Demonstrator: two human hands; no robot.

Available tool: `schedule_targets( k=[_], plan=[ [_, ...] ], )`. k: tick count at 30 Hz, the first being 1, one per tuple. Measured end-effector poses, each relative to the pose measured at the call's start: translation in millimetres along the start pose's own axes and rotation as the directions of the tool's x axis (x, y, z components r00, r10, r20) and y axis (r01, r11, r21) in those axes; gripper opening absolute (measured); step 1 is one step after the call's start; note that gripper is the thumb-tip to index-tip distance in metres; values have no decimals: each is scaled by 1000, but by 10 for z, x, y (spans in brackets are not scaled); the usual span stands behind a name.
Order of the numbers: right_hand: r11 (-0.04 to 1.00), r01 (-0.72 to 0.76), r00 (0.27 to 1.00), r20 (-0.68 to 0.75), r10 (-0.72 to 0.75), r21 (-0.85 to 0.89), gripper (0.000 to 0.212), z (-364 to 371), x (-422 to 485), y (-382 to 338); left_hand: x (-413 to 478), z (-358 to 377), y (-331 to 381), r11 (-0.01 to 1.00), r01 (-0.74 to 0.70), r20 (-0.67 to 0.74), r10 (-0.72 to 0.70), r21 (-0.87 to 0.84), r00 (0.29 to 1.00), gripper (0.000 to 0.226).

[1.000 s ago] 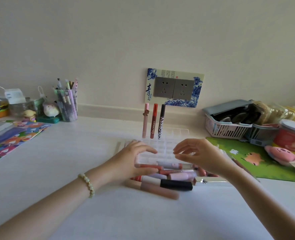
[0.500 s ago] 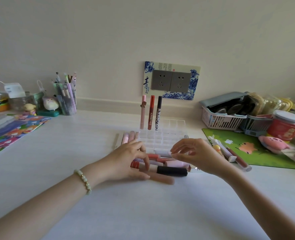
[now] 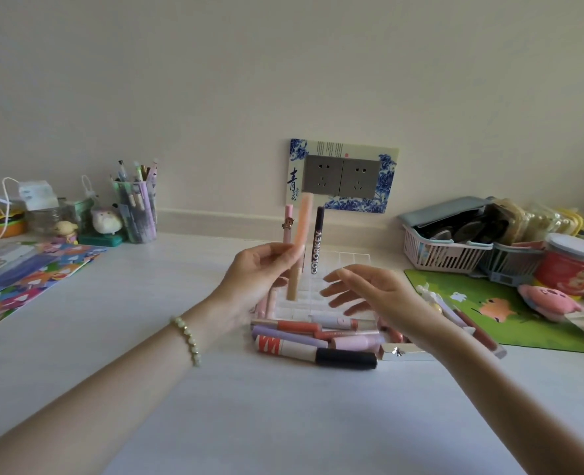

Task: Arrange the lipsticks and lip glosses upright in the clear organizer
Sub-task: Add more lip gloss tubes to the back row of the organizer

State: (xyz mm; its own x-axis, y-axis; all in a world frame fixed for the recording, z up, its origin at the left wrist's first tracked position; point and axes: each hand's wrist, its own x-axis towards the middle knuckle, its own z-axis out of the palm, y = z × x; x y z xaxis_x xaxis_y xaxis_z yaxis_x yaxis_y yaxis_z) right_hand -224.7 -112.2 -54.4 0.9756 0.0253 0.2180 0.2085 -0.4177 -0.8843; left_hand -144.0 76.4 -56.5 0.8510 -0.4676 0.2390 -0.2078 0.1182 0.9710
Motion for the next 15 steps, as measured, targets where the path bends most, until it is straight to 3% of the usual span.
schedule_targets(
  k=[5,11,15],
  plan=[
    [997,4,997,-76,2,80,21,128,171,-86,186,157,-26,985,26,-98,-43,-168,994,33],
    [998,45,953,-300,-30,43,20,7,281,-54,325,139,-61,967,47,-103,-75,-250,992,30],
    [995,69,936,-350,-37,78,18,-118,342,-72,409,98,-99,954,85,-102,-119,-287,988,40]
  ],
)
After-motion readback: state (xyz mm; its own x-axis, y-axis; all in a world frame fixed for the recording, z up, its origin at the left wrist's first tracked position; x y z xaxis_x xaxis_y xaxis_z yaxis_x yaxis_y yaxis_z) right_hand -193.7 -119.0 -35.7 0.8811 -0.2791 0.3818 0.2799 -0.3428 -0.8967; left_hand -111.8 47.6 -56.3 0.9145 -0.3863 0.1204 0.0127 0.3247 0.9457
